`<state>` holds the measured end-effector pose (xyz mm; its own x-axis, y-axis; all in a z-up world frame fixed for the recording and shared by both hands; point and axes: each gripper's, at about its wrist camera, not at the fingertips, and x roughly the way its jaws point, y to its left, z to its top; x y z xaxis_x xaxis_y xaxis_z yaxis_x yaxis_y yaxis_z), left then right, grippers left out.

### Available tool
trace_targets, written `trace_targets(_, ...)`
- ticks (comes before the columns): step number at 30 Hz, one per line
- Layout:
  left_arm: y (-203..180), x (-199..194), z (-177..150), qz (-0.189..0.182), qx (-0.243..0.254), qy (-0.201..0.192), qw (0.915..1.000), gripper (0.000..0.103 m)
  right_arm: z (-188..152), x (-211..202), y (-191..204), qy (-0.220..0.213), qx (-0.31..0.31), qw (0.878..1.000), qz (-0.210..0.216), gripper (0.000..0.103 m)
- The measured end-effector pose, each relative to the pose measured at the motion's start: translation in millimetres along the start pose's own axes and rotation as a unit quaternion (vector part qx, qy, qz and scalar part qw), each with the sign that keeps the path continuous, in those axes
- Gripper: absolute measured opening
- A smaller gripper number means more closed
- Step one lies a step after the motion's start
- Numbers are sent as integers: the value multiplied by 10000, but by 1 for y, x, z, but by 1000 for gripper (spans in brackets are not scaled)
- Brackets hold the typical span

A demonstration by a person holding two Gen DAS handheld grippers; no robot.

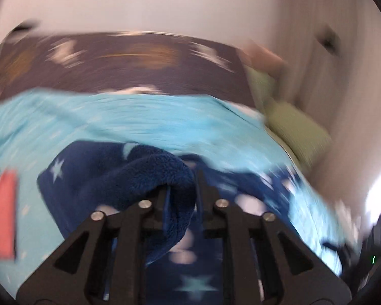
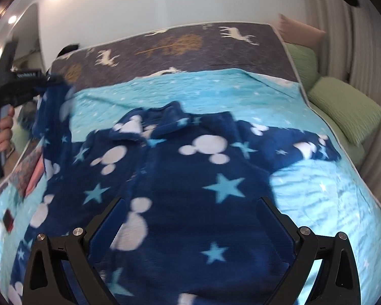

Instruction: Fold small clothes

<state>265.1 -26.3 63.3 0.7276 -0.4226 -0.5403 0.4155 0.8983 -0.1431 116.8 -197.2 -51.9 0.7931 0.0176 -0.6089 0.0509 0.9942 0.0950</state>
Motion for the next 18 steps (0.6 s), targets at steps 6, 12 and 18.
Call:
trace_targets(6, -104, 36, -41, -323, 1247, 776, 9886, 68, -10, -12, -57, 163, 941, 9954, -1, 103)
trace_targets(12, -55, 12, -79, 730, 1251, 714, 9869, 72, -15, -9, -87, 433, 1025, 9937, 105, 103)
trace_targets(18, 17, -3, -122, 1352, 463, 1089, 9837, 74, 1, 18, -81, 785, 886, 9908, 657, 103)
